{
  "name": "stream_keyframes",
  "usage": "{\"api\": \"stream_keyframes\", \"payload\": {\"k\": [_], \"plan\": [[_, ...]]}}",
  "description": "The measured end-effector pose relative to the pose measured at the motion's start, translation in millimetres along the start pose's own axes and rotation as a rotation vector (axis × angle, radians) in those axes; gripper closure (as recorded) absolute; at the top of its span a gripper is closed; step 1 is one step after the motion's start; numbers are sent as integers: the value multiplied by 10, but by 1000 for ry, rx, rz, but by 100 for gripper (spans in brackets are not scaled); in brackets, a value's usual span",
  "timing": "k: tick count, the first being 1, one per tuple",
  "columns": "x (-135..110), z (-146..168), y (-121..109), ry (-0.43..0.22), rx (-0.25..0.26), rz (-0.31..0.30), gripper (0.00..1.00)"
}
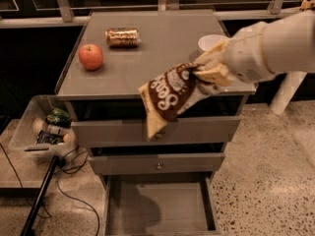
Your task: Place brown chip bag into bottom drawer
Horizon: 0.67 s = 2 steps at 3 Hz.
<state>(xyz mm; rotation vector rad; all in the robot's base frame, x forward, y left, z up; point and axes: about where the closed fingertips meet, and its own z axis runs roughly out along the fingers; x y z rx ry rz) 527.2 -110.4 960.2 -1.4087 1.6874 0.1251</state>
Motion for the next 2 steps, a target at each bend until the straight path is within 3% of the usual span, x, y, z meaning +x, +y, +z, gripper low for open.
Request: {"api": "stream_keyframes", "payload": {"k": [1, 2], "plan": [[63, -396, 322, -43, 28, 4, 100], [199, -444, 813, -51, -9, 23, 100]]}}
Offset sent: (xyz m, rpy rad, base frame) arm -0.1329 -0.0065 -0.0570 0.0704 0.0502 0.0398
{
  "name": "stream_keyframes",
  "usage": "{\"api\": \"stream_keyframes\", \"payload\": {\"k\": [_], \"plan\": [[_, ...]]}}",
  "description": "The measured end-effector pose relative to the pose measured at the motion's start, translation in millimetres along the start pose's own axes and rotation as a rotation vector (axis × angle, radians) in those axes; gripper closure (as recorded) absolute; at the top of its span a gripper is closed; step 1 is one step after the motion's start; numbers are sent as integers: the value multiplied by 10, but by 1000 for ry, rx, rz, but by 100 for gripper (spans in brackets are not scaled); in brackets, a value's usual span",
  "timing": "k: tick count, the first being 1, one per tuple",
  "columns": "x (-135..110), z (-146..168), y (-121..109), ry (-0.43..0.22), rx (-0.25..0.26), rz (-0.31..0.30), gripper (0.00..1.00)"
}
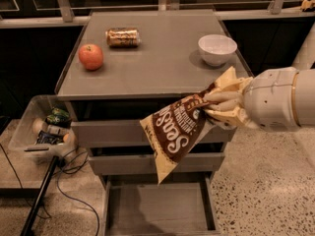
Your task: Place brown chip bag into bottom drawer
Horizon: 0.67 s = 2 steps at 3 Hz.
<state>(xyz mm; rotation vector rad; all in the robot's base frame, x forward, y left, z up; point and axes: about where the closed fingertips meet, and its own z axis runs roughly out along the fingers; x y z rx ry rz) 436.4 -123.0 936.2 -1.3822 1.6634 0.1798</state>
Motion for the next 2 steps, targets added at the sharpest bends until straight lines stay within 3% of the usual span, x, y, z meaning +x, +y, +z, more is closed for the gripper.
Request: {"api": "stream_keyframes", "payload": {"k": [2], "plan": [[43, 176, 96, 16, -25, 5, 100]]}}
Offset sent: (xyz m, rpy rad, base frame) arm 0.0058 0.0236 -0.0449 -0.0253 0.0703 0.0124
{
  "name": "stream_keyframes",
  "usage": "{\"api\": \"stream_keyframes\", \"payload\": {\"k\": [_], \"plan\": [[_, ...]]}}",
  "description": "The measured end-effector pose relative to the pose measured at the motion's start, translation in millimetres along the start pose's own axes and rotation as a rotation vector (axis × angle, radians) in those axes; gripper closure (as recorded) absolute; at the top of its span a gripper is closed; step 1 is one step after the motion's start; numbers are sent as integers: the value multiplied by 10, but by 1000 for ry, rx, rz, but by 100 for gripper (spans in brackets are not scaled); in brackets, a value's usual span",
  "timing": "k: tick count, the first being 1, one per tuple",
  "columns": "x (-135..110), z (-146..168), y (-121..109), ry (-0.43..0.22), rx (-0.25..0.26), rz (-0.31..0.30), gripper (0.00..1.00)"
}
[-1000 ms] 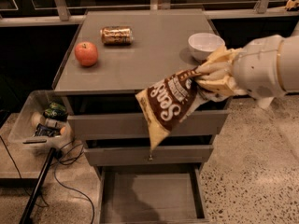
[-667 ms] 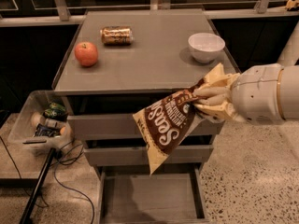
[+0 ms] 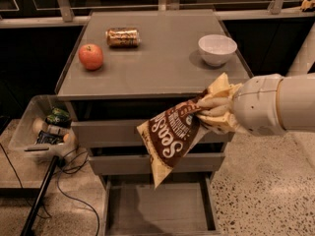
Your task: Place brown chip bag into bottom drawer
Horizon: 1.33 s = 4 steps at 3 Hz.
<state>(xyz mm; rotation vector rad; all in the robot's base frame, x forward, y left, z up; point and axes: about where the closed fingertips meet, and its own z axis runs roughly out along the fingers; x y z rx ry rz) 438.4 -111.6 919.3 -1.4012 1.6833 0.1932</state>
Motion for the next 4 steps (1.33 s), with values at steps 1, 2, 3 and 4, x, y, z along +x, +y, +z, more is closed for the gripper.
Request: {"api": "stream_keyframes", "payload": {"k": [1, 2, 3, 4], "plan": [[157, 486, 308, 2, -57, 67, 100], [446, 1016, 693, 41, -89, 117, 100], [773, 1433, 929, 78, -82, 161, 100], [1132, 1714, 1089, 85, -70, 193, 100]]}}
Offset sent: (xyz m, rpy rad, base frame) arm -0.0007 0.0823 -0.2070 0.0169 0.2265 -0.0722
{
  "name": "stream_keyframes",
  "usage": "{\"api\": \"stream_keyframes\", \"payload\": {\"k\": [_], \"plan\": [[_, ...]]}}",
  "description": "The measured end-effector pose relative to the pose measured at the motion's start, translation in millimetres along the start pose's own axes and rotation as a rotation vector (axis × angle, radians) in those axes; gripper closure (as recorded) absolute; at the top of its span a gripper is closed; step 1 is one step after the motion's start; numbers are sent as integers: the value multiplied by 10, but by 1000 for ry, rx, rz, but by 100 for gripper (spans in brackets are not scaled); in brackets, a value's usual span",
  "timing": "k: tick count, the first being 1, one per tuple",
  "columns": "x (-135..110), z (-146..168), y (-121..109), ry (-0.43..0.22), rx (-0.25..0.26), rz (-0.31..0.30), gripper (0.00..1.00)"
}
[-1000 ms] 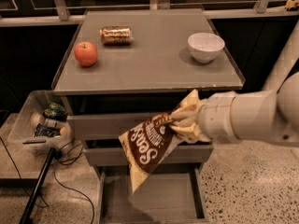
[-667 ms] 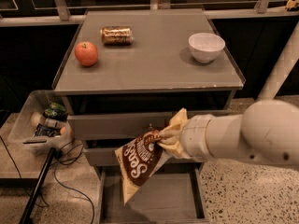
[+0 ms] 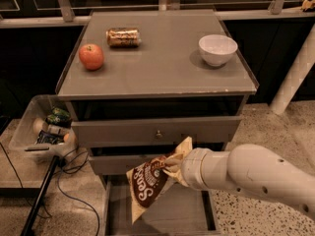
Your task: Place brown chip bag into bottom drawer
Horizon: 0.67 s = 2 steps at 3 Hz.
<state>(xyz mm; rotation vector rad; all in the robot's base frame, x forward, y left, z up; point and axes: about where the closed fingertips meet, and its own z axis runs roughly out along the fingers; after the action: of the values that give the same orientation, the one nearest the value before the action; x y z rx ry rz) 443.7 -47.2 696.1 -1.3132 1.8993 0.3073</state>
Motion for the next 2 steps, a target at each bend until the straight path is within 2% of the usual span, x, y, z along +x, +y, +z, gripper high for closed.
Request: {"api": "stream_keyframes", "payload": {"k": [1, 2], "plan": [[442, 315, 64, -18, -12, 38, 100], [441, 316, 64, -18, -12, 37, 100]]}}
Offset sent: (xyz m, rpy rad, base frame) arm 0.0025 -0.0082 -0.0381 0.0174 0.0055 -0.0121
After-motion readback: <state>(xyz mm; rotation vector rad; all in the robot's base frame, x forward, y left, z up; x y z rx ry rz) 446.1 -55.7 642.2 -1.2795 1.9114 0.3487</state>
